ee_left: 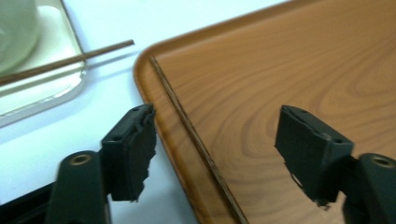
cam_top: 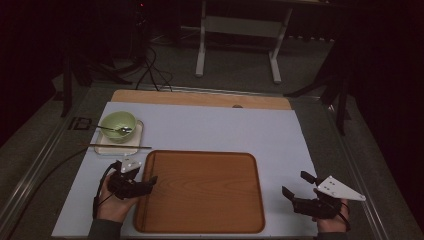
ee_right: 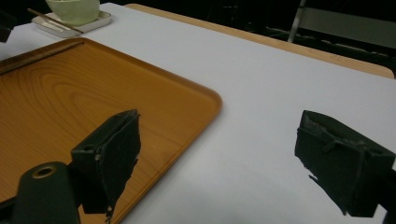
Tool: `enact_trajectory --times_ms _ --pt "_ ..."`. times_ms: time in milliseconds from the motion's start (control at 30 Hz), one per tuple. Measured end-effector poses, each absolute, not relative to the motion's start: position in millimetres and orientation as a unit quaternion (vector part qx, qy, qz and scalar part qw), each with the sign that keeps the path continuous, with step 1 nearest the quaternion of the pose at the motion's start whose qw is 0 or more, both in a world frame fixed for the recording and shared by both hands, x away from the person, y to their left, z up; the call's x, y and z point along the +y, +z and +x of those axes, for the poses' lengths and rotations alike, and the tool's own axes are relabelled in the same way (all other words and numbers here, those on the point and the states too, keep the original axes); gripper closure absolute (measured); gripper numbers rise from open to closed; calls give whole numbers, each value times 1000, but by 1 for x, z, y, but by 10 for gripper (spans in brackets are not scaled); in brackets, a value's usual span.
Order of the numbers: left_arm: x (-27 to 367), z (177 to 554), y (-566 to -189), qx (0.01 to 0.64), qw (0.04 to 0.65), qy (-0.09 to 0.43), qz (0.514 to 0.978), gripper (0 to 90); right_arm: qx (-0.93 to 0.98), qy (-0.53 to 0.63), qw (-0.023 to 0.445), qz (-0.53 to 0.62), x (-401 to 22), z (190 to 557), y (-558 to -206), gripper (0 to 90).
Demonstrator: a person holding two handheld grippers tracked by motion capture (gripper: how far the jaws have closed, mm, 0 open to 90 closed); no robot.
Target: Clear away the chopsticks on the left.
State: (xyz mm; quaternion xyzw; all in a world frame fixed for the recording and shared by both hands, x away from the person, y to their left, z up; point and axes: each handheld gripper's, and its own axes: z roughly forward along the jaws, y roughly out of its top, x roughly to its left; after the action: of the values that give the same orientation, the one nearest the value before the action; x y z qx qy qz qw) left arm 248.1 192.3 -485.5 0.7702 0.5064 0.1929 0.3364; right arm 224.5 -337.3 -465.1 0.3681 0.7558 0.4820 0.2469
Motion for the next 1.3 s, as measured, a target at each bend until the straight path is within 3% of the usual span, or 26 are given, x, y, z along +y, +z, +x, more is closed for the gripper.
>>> enact_trajectory --times_ms 367,833,1300 --pt "215 258 -478 505 340 196 769 191 756 480 246 370 -336 225 -466 139" --pt "242 268 -470 494 354 213 766 219 756 482 242 370 -336 225 -466 139" --pt "271 278 -461 501 361 279 735 260 755 483 241 372 -336 225 -466 139"
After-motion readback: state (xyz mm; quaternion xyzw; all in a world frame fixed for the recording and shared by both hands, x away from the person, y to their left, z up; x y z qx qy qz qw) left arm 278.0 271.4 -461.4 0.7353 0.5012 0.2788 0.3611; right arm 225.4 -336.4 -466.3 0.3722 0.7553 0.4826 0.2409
